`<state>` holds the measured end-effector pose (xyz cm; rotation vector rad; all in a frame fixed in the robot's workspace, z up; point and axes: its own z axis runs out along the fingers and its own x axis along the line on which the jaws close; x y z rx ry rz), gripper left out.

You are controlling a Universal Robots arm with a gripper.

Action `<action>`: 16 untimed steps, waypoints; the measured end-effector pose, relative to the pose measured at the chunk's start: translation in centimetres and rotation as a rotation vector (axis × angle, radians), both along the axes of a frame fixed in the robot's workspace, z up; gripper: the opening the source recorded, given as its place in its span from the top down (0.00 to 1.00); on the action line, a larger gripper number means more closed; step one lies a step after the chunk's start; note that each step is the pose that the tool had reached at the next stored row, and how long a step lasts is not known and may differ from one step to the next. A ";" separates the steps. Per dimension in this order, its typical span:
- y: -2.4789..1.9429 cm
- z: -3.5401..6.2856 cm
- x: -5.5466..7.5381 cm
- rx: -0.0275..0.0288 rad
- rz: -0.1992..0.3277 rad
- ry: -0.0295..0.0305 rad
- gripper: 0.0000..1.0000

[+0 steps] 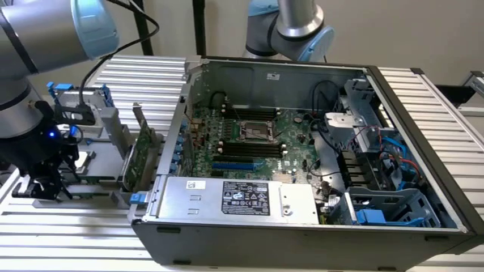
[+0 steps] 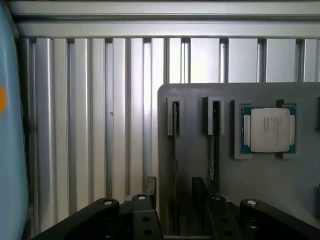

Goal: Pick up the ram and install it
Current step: 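Pick up the ram and move it above insertion slot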

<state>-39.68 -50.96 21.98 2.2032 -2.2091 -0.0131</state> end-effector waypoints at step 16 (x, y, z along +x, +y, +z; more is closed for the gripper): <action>0.29 -2.13 0.2 0.0001 0.035 -0.0007 0.00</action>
